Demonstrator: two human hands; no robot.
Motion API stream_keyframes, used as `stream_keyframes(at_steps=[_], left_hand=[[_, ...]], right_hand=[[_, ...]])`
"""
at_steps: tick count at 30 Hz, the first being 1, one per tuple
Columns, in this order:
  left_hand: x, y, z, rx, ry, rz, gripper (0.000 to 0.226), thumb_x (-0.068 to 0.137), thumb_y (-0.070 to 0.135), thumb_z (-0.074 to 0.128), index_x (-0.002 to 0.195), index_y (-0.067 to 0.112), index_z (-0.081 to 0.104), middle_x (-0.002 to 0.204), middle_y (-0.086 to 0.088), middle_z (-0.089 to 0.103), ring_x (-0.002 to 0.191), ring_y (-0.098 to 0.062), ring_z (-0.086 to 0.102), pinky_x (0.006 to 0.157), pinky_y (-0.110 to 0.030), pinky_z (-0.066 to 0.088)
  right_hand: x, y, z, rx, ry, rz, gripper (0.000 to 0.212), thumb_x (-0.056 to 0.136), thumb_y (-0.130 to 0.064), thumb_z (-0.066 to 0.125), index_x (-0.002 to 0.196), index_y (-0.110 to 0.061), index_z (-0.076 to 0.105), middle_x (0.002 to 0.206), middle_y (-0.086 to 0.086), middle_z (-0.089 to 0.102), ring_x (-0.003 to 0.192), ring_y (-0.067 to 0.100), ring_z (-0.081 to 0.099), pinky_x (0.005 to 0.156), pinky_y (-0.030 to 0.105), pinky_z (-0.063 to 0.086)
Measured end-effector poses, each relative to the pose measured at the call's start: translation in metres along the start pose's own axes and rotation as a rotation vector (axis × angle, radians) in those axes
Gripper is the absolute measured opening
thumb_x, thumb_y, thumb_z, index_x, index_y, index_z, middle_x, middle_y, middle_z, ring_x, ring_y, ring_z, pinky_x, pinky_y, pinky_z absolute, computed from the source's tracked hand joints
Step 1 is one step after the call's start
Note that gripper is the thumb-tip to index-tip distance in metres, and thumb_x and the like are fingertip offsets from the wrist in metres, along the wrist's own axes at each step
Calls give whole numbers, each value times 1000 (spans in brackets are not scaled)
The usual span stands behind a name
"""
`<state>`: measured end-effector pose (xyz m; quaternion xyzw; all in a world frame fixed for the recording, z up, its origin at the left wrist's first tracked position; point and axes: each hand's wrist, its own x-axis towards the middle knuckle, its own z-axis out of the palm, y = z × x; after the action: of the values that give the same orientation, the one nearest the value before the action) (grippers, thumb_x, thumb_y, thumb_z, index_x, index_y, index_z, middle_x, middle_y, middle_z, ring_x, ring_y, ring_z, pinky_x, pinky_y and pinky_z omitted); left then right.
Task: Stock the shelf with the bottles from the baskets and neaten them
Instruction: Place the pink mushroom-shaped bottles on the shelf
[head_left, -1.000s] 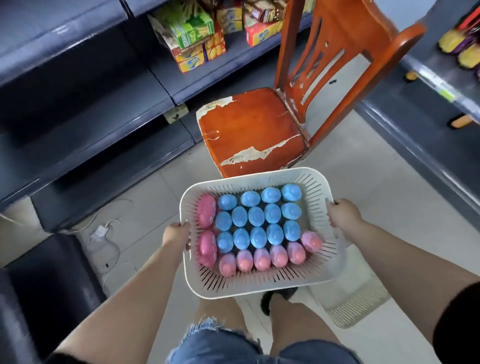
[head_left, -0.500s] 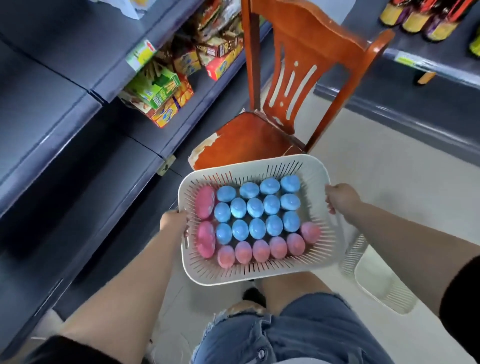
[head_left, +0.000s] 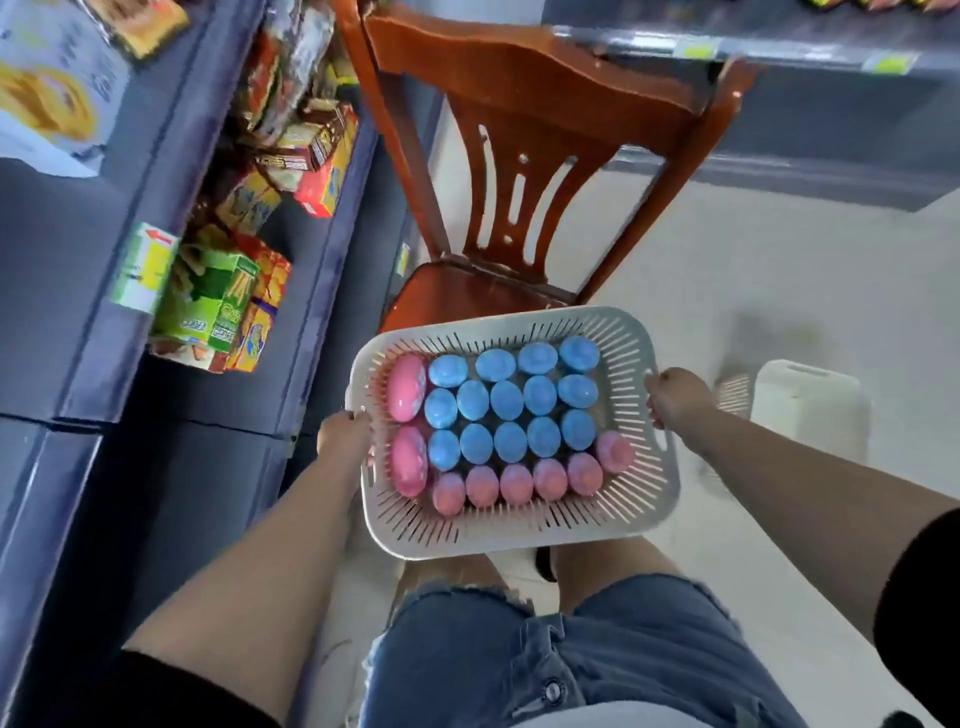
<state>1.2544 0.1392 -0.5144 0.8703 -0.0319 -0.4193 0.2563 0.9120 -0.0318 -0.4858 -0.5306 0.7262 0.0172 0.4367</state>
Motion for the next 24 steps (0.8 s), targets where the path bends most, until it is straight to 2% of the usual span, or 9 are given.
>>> stream_keyframes(at_steps=[3, 6, 8, 10, 12, 15, 19, 21, 24], left_hand=[[39, 30, 0, 156, -59, 99, 33, 81, 23, 51, 89, -8, 61, 83, -33, 60, 70, -43, 62, 74, -49, 53], [51, 74, -3, 259, -128, 195, 30, 90, 18, 50, 101, -8, 60, 104, -33, 62, 96, -47, 61, 82, -52, 52], [64, 100, -1, 307, -179, 208, 29, 91, 17, 49, 104, -7, 60, 108, -31, 62, 101, -46, 60, 85, -51, 50], [79, 121, 3, 353, -204, 226, 28, 90, 16, 47, 103, -5, 60, 111, -29, 62, 103, -44, 60, 86, -50, 50], [93, 140, 11, 393, -228, 250, 24, 90, 13, 46, 100, -3, 60, 110, -28, 62, 100, -42, 61, 84, -47, 51], [112, 164, 24, 479, -286, 309, 23, 89, 12, 46, 98, -3, 61, 111, -29, 62, 97, -42, 62, 81, -47, 51], [139, 188, 38, 620, -335, 375, 34, 92, 19, 46, 110, -7, 59, 114, -30, 60, 108, -47, 57, 91, -53, 49], [154, 193, 41, 616, -321, 339, 33, 91, 17, 46, 112, -6, 60, 115, -30, 60, 103, -45, 60, 83, -51, 52], [161, 192, 30, 523, -285, 261, 27, 92, 12, 45, 107, -1, 62, 90, -19, 61, 61, -28, 53, 50, -31, 42]], right_hand=[[-9, 1, 18, 97, 59, 148, 33, 94, -30, 42, 77, -3, 52, 89, 22, 57, 84, 30, 55, 89, 48, 50], [-18, 4, 39, 200, 115, 292, 40, 95, -26, 43, 102, 11, 57, 91, 26, 56, 84, 33, 56, 88, 47, 48], [-27, 0, 51, 270, 120, 360, 31, 96, -19, 43, 89, 8, 57, 87, 23, 53, 78, 29, 53, 81, 44, 48], [-35, -5, 64, 320, 129, 420, 29, 96, -15, 42, 70, -7, 49, 86, 20, 52, 69, 28, 49, 75, 39, 47], [-44, -8, 79, 365, 154, 477, 26, 95, -14, 43, 70, -9, 48, 82, 19, 53, 63, 27, 48, 71, 37, 47], [-55, -14, 101, 453, 220, 563, 21, 89, -9, 46, 69, -2, 50, 67, 16, 53, 53, 25, 50, 54, 33, 45], [-56, -21, 125, 498, 231, 611, 22, 86, -4, 42, 68, 1, 53, 61, 16, 55, 54, 27, 53, 66, 39, 49], [-45, -25, 128, 474, 232, 605, 19, 86, -4, 40, 77, 2, 55, 70, 20, 59, 61, 30, 56, 68, 38, 49], [-21, -33, 127, 394, 205, 555, 19, 90, -7, 37, 85, -1, 54, 88, 24, 62, 77, 31, 59, 69, 39, 49]])
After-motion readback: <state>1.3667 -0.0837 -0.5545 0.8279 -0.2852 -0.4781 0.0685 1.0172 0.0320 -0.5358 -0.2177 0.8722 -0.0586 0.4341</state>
